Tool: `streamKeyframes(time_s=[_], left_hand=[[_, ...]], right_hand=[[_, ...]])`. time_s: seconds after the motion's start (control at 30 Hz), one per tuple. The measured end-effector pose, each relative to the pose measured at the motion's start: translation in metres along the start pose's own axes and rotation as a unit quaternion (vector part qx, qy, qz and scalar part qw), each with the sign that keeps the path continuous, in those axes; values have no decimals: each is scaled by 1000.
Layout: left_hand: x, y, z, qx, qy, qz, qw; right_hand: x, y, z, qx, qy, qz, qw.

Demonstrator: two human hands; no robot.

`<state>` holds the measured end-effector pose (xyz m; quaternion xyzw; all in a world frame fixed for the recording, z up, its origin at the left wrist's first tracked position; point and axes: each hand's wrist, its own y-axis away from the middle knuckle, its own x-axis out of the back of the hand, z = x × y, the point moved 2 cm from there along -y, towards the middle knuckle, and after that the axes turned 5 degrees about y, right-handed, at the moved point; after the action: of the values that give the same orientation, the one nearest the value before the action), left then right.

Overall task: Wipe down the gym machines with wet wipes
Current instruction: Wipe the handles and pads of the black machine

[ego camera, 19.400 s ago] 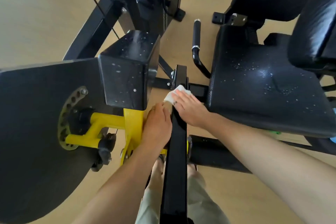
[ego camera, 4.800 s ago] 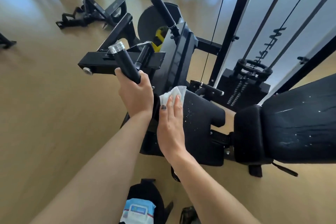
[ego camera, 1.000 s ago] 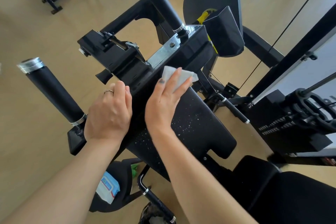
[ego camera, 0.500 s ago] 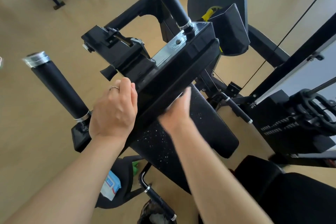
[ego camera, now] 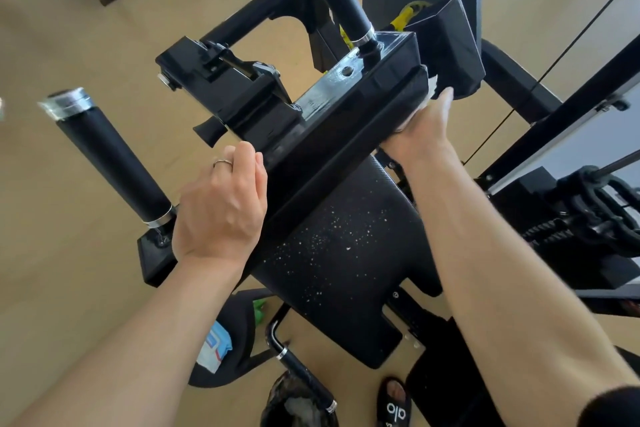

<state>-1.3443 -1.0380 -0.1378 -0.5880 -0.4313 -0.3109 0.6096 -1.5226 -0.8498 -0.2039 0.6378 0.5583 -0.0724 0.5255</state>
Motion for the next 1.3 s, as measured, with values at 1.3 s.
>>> streamKeyframes(time_s=[1.3], left_hand=[[18,27,-55,-244,343,-89,903]], right_hand=[[-15,176,221,-60,-31,110,992]])
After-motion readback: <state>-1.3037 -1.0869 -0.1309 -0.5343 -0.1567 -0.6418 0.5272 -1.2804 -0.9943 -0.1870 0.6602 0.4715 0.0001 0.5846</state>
